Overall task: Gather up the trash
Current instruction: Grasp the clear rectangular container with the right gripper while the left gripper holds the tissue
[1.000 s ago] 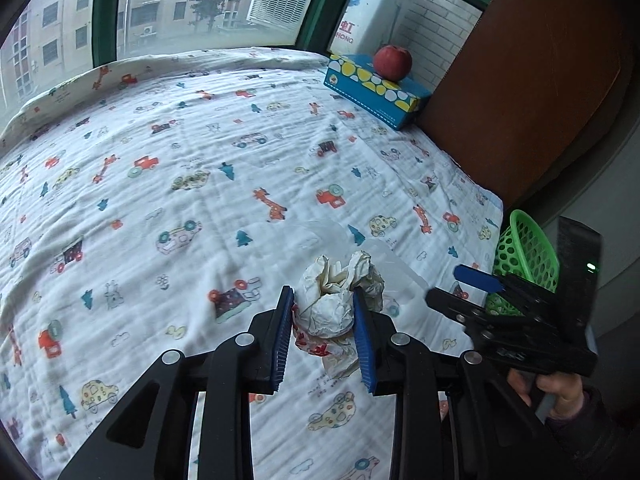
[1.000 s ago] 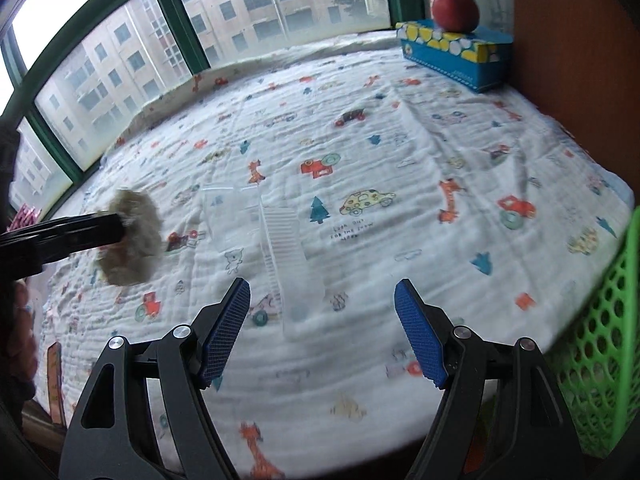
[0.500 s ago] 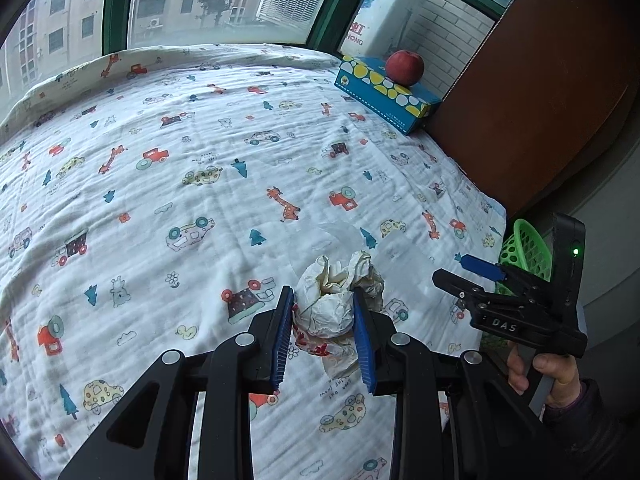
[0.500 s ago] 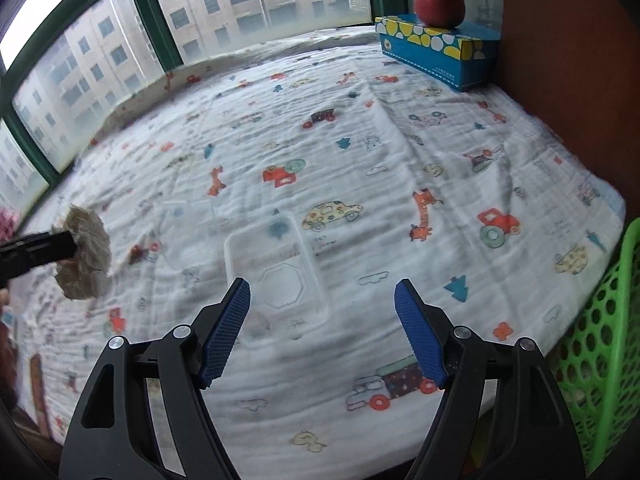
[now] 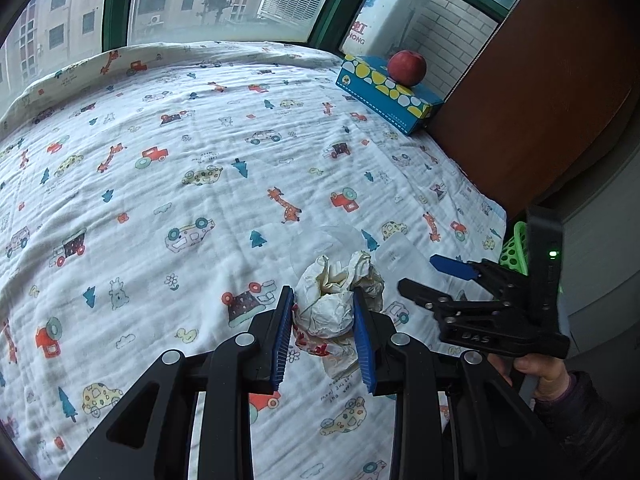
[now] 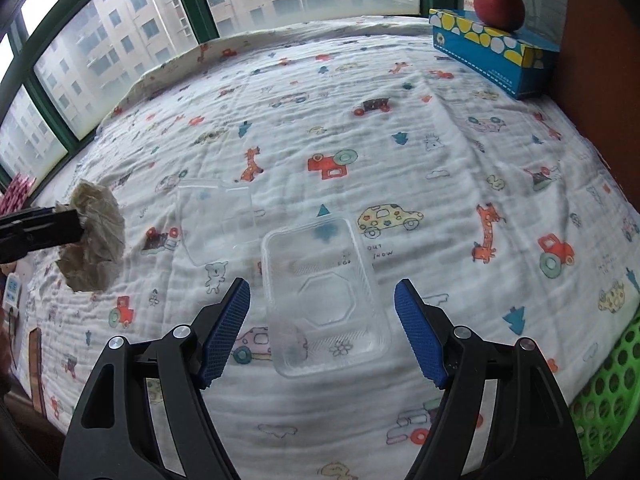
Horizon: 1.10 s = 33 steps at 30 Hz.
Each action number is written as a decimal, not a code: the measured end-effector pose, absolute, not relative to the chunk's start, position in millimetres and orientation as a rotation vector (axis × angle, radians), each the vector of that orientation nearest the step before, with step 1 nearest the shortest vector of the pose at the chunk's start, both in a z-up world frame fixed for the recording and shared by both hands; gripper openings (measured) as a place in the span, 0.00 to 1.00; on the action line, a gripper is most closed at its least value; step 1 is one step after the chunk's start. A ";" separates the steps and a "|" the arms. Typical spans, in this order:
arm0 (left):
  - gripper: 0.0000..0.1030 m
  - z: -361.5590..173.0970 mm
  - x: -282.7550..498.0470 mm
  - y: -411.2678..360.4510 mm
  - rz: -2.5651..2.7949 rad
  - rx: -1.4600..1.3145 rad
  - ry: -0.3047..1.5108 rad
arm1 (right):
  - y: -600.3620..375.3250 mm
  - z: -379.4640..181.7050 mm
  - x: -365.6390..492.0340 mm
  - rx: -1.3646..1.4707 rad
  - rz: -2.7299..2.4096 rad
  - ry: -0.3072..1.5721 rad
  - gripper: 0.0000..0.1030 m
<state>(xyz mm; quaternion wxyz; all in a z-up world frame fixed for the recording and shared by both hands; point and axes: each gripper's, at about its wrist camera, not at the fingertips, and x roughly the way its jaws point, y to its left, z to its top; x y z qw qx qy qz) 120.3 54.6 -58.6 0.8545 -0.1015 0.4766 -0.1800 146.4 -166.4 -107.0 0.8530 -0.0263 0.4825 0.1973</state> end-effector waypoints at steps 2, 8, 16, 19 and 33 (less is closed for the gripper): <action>0.27 -57.6 121.4 53.8 -0.380 -0.209 1.000 | -163.7 -111.2 149.9 -0.068 0.410 1.025 0.72; 0.27 -56.3 123.8 52.6 -0.381 -0.208 1.003 | -160.2 -118.3 151.5 -0.084 0.400 1.036 0.61; 0.27 -49.6 126.2 39.2 -0.409 -0.206 0.990 | -175.3 -100.2 138.5 -0.030 0.378 0.997 0.57; 0.27 -44.7 127.0 25.8 -0.435 -0.192 0.981 | -188.1 -89.4 130.7 -0.007 0.352 0.977 0.57; 0.27 -22.0 140.5 -78.1 -0.617 -0.121 0.963 | -286.8 -36.7 89.3 0.099 0.151 0.897 0.57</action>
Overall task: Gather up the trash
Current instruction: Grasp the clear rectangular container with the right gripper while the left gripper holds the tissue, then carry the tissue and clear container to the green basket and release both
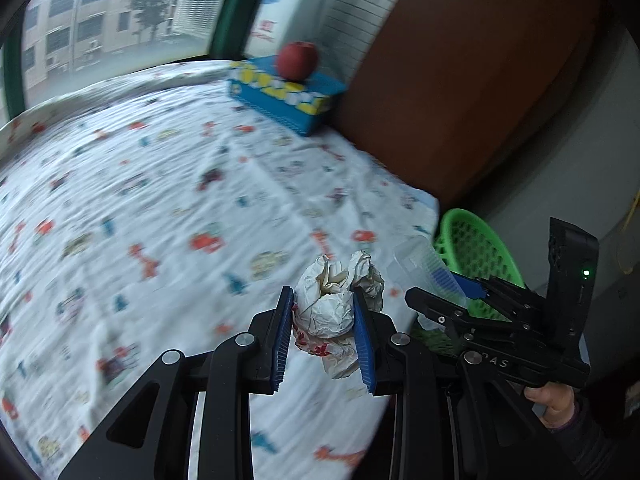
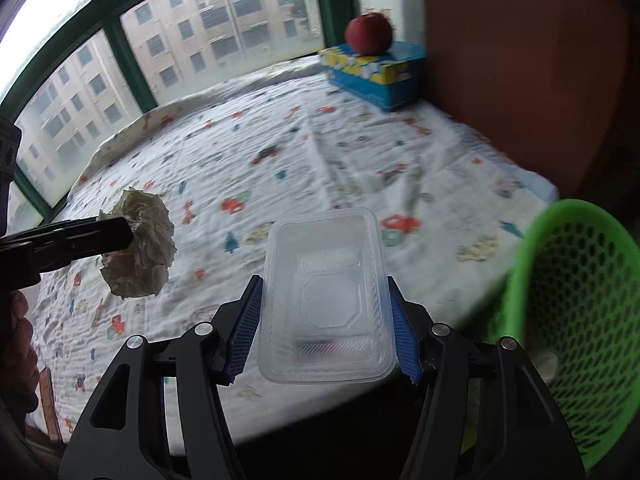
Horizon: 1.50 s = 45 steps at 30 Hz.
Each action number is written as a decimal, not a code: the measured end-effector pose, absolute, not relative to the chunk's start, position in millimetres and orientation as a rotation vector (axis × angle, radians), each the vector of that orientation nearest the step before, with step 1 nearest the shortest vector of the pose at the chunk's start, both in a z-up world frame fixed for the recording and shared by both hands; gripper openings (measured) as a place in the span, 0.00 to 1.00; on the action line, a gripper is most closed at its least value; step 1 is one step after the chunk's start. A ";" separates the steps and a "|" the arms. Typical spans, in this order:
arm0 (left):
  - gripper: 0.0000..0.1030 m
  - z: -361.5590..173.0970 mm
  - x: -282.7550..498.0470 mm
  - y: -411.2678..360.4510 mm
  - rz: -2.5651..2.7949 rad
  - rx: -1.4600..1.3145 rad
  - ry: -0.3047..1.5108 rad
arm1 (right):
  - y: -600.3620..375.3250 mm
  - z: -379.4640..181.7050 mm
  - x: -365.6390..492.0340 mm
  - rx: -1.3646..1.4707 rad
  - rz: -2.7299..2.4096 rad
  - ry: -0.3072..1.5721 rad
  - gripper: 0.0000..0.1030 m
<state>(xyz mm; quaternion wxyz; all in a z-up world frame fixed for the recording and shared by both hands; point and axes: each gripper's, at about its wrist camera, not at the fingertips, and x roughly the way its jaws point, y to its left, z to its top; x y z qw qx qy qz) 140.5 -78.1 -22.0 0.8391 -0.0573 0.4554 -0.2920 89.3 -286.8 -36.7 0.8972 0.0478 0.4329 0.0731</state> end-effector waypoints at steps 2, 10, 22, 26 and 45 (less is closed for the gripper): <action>0.27 -18.6 141.9 -97.0 -0.645 -0.108 0.963 | -303.0 -31.1 82.0 0.109 0.119 0.884 0.57; 0.27 -5.2 141.6 -179.8 -0.757 -0.050 0.952 | -378.9 -20.2 50.6 0.156 -0.042 0.853 0.57; 0.27 -4.7 136.8 -275.9 -0.870 0.016 0.975 | -466.8 -31.9 12.9 0.243 -0.218 0.862 0.57; 0.27 -9.5 135.8 -296.6 -0.890 0.032 0.994 | -478.7 -36.9 5.1 0.267 -0.238 0.864 0.58; 0.36 -43.2 136.9 -351.4 -0.922 0.044 1.072 | -510.6 -38.3 -21.2 0.328 -0.289 0.833 0.67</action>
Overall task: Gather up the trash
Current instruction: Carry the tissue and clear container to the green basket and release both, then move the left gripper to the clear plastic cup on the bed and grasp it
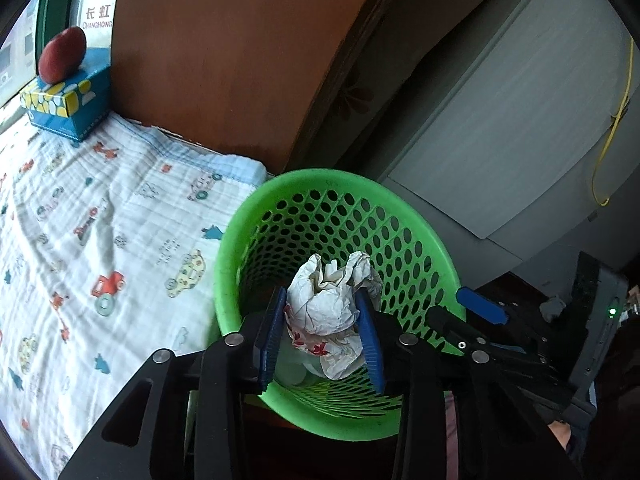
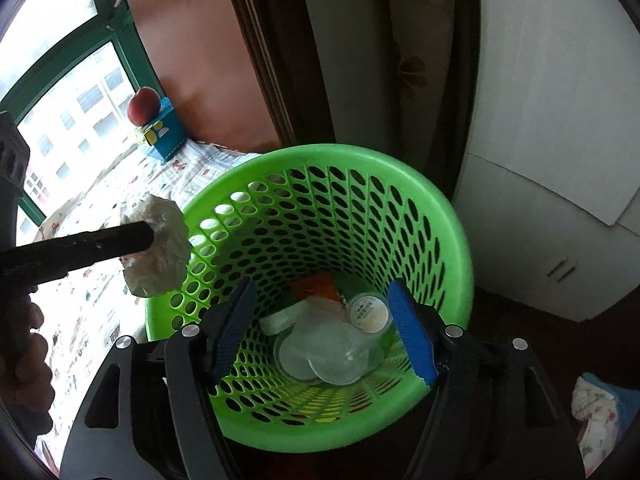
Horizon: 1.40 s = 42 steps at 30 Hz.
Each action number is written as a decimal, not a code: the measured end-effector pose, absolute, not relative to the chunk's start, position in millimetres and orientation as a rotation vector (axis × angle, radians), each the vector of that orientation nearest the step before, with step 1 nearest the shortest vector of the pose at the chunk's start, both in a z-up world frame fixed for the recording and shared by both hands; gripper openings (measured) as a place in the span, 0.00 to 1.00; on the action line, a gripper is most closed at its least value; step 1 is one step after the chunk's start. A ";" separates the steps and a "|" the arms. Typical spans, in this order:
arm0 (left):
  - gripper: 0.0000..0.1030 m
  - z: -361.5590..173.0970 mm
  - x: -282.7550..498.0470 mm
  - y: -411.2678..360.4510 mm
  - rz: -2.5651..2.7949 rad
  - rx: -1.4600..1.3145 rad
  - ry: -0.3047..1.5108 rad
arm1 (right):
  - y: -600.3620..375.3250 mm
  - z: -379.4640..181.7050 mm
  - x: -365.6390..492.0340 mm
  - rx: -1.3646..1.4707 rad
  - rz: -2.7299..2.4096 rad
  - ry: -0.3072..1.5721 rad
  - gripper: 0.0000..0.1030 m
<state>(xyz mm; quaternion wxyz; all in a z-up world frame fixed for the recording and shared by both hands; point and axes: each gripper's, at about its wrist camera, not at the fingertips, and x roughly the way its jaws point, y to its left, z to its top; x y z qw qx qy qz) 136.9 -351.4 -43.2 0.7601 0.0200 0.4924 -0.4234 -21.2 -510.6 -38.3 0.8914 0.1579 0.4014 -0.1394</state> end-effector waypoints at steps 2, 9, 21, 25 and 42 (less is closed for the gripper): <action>0.42 -45.9 135.5 -353.9 -0.921 0.048 1.081 | -510.9 -37.6 -22.3 0.328 -0.290 0.830 0.67; 0.47 -44.6 131.4 -347.4 -0.915 0.034 1.072 | -509.0 -36.7 -24.1 0.332 -0.289 0.824 0.67; 0.47 -28.9 132.2 -268.1 -0.786 -0.004 1.019 | -476.2 -26.3 -19.0 0.307 -0.223 0.805 0.68; 0.47 -29.9 133.7 -229.4 -0.721 -0.045 1.016 | -452.5 -22.3 -10.9 0.276 -0.170 0.801 0.70; 0.72 -43.4 147.7 -50.0 -0.430 -0.107 0.966 | -337.5 -17.8 40.1 0.175 0.064 0.822 0.73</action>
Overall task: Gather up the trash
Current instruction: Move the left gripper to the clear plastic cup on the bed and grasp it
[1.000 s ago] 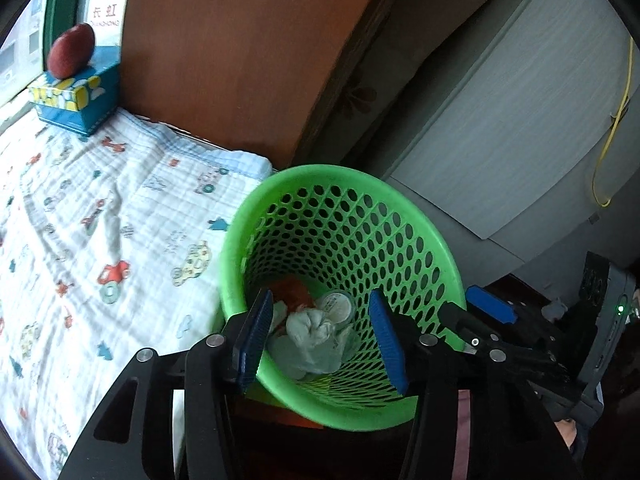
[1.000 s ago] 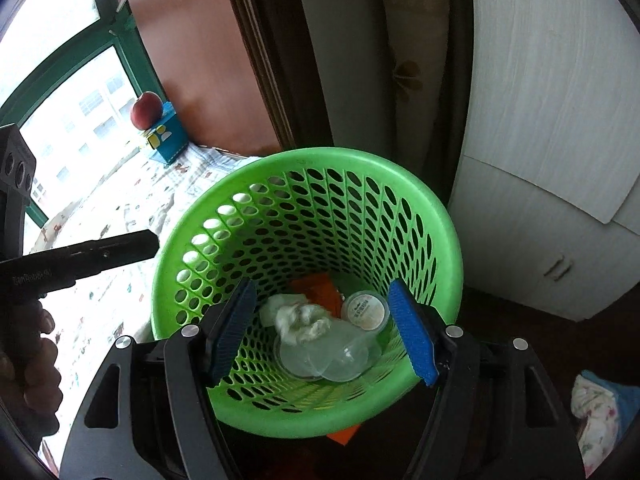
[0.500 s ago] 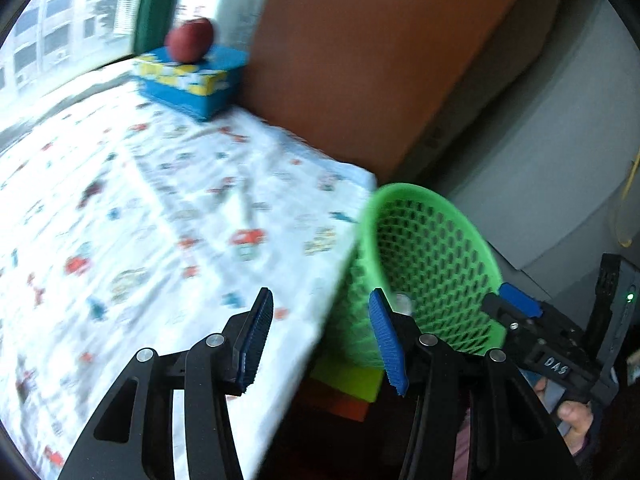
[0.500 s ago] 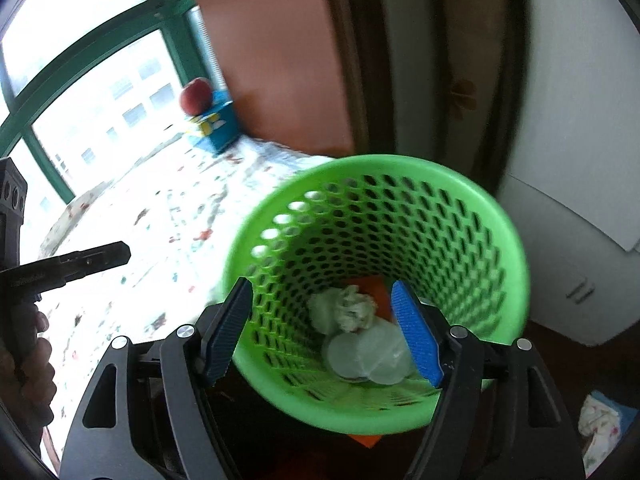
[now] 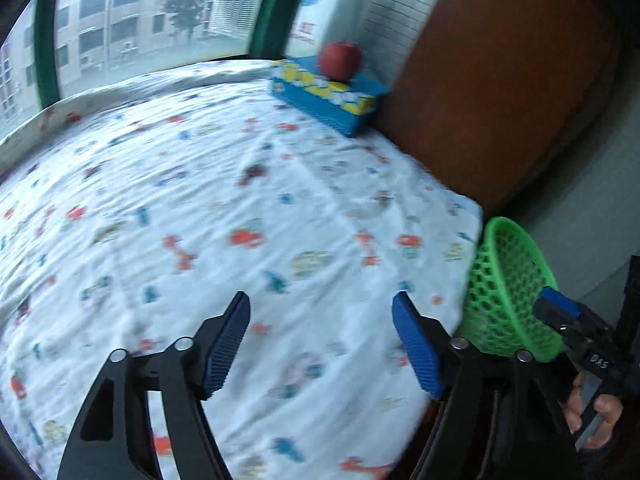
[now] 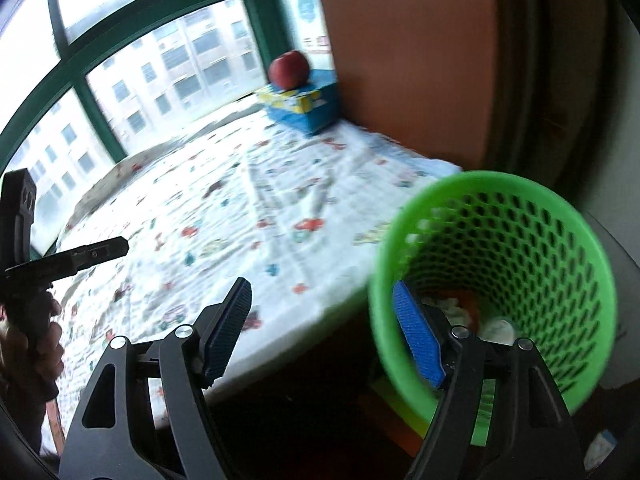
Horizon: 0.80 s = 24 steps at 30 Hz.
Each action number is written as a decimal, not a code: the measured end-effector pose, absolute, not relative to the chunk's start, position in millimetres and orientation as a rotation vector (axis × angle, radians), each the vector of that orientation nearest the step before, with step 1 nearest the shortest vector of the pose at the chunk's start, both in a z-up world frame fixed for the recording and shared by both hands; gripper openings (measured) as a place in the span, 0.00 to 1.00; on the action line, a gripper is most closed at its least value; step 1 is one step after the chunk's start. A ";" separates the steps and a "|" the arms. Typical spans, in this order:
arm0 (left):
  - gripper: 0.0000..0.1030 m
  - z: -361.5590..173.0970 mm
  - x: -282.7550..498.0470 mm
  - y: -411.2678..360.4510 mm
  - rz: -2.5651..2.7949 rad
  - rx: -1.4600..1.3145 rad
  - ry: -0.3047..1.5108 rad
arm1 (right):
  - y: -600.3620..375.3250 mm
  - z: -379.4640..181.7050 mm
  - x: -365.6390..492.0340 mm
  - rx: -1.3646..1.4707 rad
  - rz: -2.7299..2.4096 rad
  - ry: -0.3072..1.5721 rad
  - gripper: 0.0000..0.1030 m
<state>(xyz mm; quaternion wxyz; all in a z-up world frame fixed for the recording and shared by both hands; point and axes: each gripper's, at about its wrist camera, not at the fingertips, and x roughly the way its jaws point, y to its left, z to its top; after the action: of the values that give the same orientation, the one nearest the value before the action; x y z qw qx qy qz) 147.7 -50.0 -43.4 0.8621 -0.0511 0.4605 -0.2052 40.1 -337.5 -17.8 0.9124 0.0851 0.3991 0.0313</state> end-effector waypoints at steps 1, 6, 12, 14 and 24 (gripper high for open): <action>0.75 -47.9 149.3 -39.9 -0.430 -0.104 0.972 | -331.5 -18.2 42.5 0.172 0.077 0.826 0.73; 0.84 -69.2 156.2 -9.1 -0.392 -0.072 1.001 | -307.0 -19.4 49.7 0.146 0.118 0.838 0.73; 0.87 -98.0 169.8 3.6 -0.420 -0.052 1.038 | -291.3 -25.6 56.4 0.121 0.135 0.859 0.75; 0.87 -105.5 174.6 4.3 -0.424 -0.049 1.048 | -288.4 -28.1 57.2 0.121 0.134 0.866 0.75; 0.87 -125.4 190.9 -4.1 -0.489 -0.024 1.038 | -284.7 -33.9 61.3 0.127 0.120 0.887 0.75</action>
<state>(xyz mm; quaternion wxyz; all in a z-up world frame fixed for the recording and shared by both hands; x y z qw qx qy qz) 190.9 -4.1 -125.4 0.8399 -0.0113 0.4909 -0.2313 61.3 -284.7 -33.9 0.8996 0.0612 0.4286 0.0578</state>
